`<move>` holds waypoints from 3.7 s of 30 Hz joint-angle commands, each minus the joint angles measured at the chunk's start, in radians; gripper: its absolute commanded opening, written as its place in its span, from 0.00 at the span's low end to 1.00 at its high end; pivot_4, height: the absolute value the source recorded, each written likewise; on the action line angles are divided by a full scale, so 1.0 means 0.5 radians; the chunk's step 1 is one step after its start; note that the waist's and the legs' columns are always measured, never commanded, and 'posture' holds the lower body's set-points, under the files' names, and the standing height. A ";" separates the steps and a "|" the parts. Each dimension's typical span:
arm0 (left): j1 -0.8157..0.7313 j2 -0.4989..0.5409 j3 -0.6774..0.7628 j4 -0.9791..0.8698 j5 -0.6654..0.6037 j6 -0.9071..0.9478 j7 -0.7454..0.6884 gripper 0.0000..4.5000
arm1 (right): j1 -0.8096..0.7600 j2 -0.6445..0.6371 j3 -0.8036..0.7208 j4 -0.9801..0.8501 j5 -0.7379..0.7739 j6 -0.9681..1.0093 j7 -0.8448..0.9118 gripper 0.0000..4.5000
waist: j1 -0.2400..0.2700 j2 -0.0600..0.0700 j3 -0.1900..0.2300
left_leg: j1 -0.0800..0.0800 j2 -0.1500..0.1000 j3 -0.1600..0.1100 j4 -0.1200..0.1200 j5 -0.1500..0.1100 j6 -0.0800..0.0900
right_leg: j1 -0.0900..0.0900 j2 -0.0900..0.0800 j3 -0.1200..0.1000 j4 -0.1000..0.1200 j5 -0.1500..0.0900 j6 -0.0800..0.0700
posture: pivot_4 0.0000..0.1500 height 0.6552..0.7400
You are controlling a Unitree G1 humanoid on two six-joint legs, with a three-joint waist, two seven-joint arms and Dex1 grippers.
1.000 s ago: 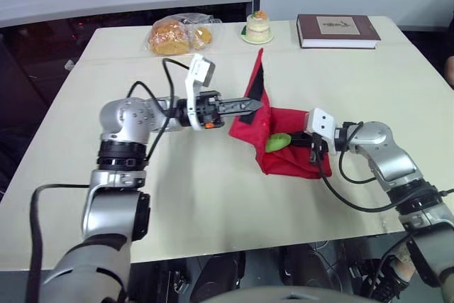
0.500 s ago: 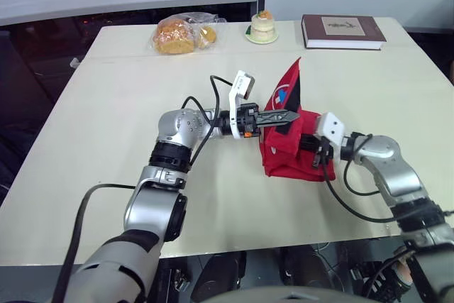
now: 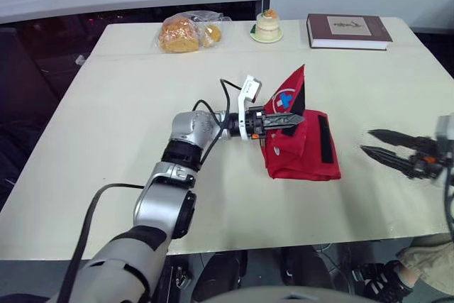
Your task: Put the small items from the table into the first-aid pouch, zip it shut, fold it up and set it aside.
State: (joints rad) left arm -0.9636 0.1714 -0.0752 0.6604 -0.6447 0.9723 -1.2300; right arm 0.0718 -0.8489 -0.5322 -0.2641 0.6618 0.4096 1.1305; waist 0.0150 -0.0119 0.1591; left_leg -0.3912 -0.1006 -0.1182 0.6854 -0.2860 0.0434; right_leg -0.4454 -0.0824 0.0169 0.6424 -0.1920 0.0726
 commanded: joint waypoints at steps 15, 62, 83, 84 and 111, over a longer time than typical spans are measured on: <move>-0.053 -0.274 -0.076 0.242 0.309 -0.310 -0.030 0.30 | 0.233 -0.048 -0.331 -0.130 0.176 0.013 0.062 1.00 | 0.006 0.000 0.000 | 0.000 0.000 -0.001 0.000 0.000 0.000 | 0.001 -0.006 -0.001 0.000 0.000 0.000 | 1.00 0.87; 0.129 -0.437 -0.626 0.130 1.193 -1.850 0.161 0.01 | 0.437 0.077 -0.299 -0.242 0.137 -0.099 -0.061 1.00 | 0.007 0.000 0.000 | 0.001 0.000 0.000 0.001 0.000 0.000 | 0.003 -0.005 -0.001 0.000 0.000 0.001 | 1.00 0.87; 0.126 -0.509 -0.520 -0.073 0.932 -1.622 -0.308 0.01 | 0.477 0.095 -0.303 -0.263 0.117 -0.130 -0.083 1.00 | 0.021 0.001 -0.001 | 0.022 0.000 -0.001 0.000 -0.008 0.013 | 0.027 -0.003 -0.005 -0.006 -0.001 0.003 | 1.00 0.87; 0.083 -0.512 -0.461 -0.082 0.876 -1.578 -0.309 0.01 | 0.475 0.096 -0.300 -0.261 0.114 -0.132 -0.085 1.00 | 0.021 0.001 -0.001 | 0.022 0.000 -0.001 0.000 -0.008 0.013 | 0.027 -0.003 -0.005 -0.006 -0.001 0.003 | 1.00 0.87; -0.630 -0.644 -0.169 1.245 1.429 -2.096 0.927 0.01 | 0.524 0.141 -0.249 -0.328 0.074 -0.151 -0.177 1.00 | 0.041 -0.001 0.001 | 0.023 0.000 0.002 0.000 -0.006 0.009 | 0.028 -0.001 -0.003 -0.007 -0.001 0.007 | 1.00 0.87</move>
State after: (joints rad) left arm -1.2696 -0.1480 -0.1959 1.2832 0.1004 -0.0726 -0.7617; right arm 0.3379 -0.7786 -0.6457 -0.3975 0.7043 0.3475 1.0529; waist 0.0355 -0.0125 0.1594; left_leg -0.3801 -0.1005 -0.1174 0.6856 -0.2888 0.0480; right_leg -0.4316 -0.0829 0.0154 0.6390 -0.1926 0.0763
